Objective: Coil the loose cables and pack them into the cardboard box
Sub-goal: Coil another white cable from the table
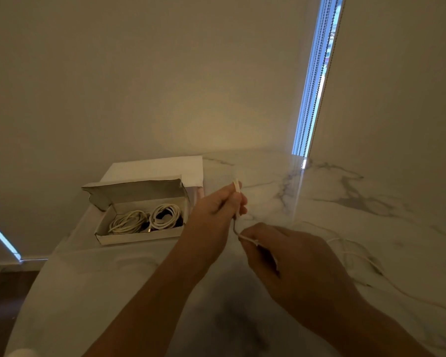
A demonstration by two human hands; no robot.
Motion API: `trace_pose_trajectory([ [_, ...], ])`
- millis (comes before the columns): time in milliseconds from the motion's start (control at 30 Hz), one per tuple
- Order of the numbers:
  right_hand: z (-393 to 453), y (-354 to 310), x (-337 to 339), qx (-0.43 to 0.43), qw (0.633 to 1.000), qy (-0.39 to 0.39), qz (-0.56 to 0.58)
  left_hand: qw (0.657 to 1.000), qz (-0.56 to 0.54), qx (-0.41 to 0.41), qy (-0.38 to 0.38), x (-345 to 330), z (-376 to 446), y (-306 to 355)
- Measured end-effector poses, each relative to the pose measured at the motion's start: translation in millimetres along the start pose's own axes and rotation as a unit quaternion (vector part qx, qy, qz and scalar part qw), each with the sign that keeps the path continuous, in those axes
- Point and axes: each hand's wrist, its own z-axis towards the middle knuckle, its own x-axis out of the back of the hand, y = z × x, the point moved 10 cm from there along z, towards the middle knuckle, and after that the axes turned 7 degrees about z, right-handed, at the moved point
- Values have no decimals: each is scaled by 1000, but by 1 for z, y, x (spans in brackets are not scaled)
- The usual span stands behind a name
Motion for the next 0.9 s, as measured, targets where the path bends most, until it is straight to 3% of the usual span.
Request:
trace_pose_trajectory([
  [67,2,6,12,-7,999,34,2,997,63,-20,-42,-11,-4,5],
  [200,3,26,27,-36,997,71,6,991,76,-6,-108,-29,-11,7],
  [500,7,60,49,-72,991,116,-4,986,62,25,-152,-42,-17,11],
  [800,4,86,50,-110,983,144,-29,989,-69,60,-119,-37,-16,2],
  [900,3,94,41,-129,983,125,-38,971,-164,82,-151,-45,-17,0],
])
